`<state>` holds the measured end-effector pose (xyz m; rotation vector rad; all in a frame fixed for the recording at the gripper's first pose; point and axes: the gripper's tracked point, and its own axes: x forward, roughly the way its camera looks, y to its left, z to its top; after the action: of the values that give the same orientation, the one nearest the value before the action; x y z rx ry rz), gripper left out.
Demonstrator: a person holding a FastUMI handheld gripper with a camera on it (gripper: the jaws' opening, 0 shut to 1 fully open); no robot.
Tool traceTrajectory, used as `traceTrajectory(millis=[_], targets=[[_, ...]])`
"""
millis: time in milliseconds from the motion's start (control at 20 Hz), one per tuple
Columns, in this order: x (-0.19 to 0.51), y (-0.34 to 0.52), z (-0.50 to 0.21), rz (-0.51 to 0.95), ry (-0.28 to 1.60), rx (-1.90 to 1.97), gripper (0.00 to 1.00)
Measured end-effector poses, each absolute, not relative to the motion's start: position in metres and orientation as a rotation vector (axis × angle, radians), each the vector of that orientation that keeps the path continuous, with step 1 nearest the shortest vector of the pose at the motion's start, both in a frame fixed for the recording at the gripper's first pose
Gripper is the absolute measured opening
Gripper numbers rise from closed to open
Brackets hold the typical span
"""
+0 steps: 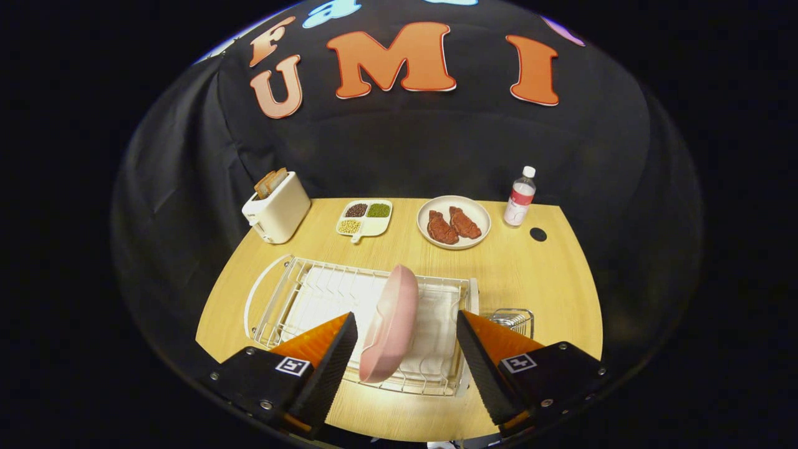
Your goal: Take the plate from the dish rack, then take the spoon from the basket and place it into the plate.
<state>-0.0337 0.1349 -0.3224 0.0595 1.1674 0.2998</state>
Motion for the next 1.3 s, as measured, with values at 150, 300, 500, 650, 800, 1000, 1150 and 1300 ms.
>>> traceTrajectory(millis=[150, 300, 500, 650, 800, 1000, 1150, 1300], targets=[[-0.033, 0.142, -0.339, 0.312, 1.274, 0.091, 0.95], [-0.026, 0.143, -0.36, 0.31, 1.324, 0.041, 0.92], [-0.026, 0.15, -0.384, 0.314, 1.391, -0.022, 0.91], [-0.031, 0.156, -0.396, 0.318, 1.447, -0.036, 0.9], [-0.026, 0.163, -0.404, 0.301, 1.473, -0.011, 0.85], [-0.031, 0.166, -0.413, 0.273, 1.522, 0.004, 0.63], [-0.027, 0.171, -0.412, 0.238, 1.52, 0.074, 0.45], [-0.019, 0.161, -0.406, 0.208, 1.481, 0.034, 0.35]])
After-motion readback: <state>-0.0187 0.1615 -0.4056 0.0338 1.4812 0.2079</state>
